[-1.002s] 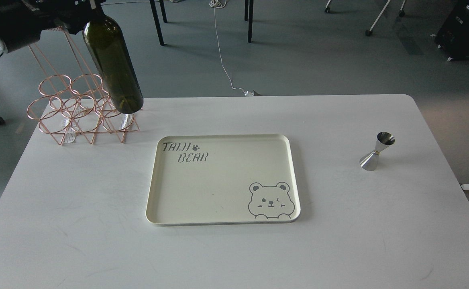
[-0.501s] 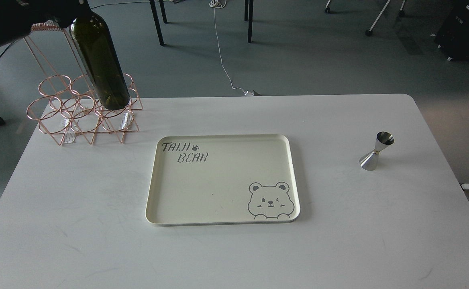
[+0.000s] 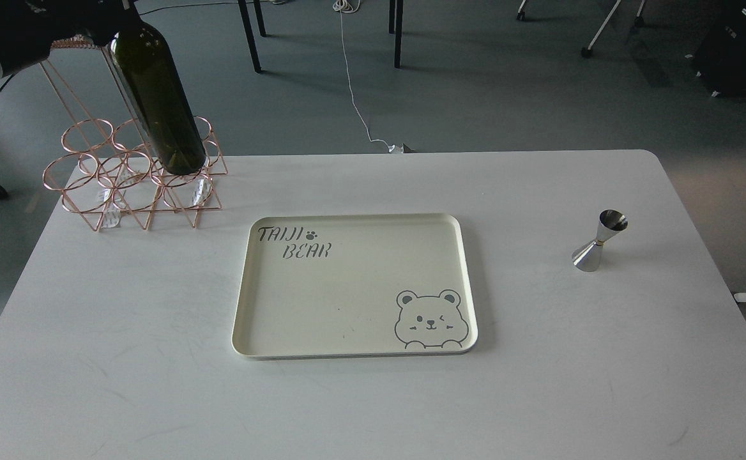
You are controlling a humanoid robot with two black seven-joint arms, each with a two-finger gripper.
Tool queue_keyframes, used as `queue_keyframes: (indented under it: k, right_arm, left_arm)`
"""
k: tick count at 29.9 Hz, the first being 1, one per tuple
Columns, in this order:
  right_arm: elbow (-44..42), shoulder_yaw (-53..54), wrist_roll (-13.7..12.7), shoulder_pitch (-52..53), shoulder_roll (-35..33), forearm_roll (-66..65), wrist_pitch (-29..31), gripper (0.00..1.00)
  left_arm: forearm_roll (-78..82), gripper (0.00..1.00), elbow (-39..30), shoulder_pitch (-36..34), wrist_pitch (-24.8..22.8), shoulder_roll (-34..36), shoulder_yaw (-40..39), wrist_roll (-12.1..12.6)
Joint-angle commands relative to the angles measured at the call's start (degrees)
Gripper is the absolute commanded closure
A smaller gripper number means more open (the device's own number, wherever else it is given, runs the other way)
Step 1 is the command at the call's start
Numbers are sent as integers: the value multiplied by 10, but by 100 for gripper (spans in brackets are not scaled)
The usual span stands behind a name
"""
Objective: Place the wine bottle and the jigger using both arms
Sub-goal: 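Lower the bottle into a slot of the copper rack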
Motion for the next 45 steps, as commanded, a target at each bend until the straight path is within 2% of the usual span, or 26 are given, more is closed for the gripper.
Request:
queue_keyframes:
  k: [1,7,36,41,45]
  right_arm:
    - [0,0,0,-1,0,0,0,4]
    - [0,0,0,0,0,0,0,4]
    - [1,0,0,-1,0,0,0,4]
    - [0,-1,0,-1,0,0,0,4]
    - [0,-1,0,0,0,0,0,4]
  left_arm:
    - [0,84,0,-1,2,1,11,1]
    - [-1,84,21,-3,10,1,19,-1]
    - [-5,84,25,6,10,-9,51,-4]
    - [-10,83,32,7,38,-11,79,-4]
    - [-16,83,61,6,40,-26,90,-4]
